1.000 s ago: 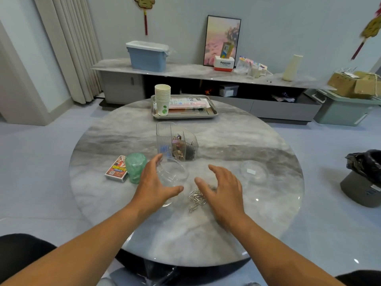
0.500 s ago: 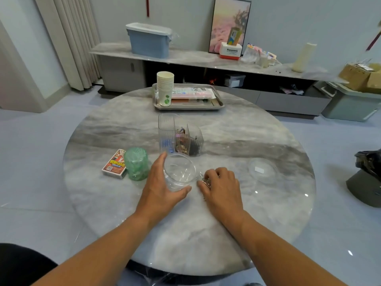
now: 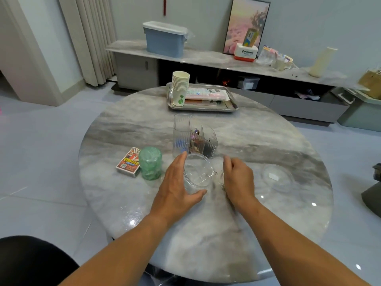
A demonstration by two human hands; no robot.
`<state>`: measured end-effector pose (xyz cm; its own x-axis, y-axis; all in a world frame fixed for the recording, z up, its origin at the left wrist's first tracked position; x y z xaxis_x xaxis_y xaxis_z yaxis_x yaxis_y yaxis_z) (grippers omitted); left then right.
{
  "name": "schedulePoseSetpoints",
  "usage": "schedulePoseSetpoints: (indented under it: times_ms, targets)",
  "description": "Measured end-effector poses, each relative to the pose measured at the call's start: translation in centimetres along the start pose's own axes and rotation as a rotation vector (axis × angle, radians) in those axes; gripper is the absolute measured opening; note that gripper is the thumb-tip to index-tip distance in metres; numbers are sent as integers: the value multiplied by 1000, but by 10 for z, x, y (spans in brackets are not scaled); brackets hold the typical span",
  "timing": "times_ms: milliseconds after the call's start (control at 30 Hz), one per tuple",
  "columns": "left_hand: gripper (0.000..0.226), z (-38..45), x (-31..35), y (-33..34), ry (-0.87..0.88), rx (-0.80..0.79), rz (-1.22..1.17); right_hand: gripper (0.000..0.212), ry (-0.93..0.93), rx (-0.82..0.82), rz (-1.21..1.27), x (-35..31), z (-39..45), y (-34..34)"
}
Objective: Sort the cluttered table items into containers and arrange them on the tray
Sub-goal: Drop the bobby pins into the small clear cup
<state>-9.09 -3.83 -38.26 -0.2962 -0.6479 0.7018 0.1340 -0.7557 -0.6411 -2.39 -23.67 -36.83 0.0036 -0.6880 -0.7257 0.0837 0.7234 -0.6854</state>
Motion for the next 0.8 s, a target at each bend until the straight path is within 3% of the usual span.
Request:
schedulePoseSetpoints:
  times_ms: [100,233,400,600,733,800]
  targets:
    - [113,0,-1,0,-2,-3,11,51,-101,145,383,-44,1,-7]
    - [111,-1,0,1,-21,-29,-1,47,-219,90,490,-94,-6,16]
    - [115,-2,0,0,-66,-40,-37,45,-204,-120,230,-87,-10,50]
    - [110,-2,-4,-5,-101,13,-97,46,-447,-165,-280,-102,-21,52]
    - [107,-4,-10,-6,-112,27,-139,38,-668,-353,-305,-108,-37,57]
    - [108,-4,-10,-7,-110,40,-135,35,-691,-324,-255,-102,-45,51]
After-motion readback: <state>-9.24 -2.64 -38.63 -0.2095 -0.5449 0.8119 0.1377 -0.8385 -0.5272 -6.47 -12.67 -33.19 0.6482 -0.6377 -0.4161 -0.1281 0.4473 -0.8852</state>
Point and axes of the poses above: each hand's wrist, its own z-axis towards the middle knuckle, its own y-axis out of the palm, x = y × z, the point moved 8 cm from there along z, towards the middle knuckle, and after that the axes turned 11 degrees about -x, right-handed, at the moved point
